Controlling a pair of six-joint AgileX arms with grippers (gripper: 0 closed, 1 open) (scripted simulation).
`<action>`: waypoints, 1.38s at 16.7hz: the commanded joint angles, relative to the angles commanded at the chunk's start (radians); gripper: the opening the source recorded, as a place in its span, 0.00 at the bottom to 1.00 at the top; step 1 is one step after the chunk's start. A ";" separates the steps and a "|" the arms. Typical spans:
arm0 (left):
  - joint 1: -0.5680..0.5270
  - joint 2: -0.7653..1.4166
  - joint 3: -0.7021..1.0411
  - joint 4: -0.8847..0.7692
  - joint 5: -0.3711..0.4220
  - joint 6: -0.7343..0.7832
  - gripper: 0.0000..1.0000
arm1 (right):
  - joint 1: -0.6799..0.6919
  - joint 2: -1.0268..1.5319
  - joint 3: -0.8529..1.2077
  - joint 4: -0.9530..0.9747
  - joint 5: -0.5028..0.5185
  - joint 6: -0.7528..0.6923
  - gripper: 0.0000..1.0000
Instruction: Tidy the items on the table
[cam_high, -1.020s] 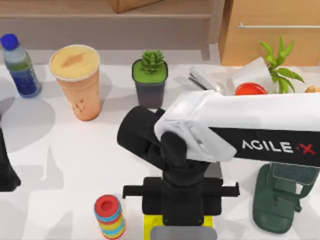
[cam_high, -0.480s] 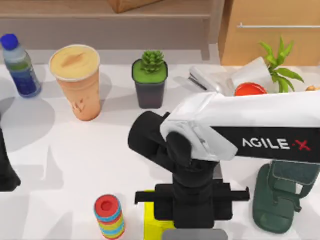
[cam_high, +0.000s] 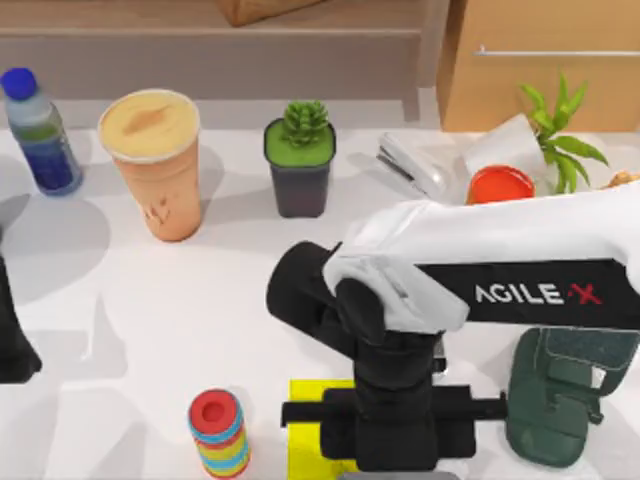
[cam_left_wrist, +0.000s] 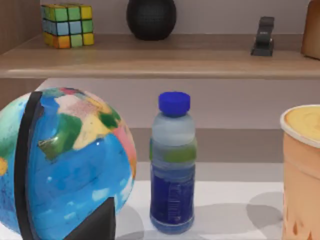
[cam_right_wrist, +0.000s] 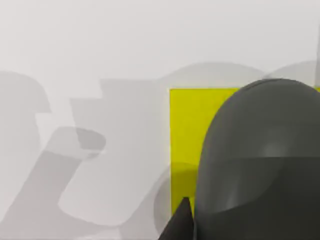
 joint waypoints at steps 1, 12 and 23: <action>0.000 0.000 0.000 0.000 0.000 0.000 1.00 | 0.005 -0.011 0.012 0.019 0.018 0.007 0.00; 0.000 0.000 0.000 0.000 0.000 0.000 1.00 | 0.037 -0.043 0.051 0.078 0.077 0.025 0.23; 0.000 0.000 0.000 0.000 0.000 0.000 1.00 | 0.037 -0.043 0.051 0.078 0.077 0.025 1.00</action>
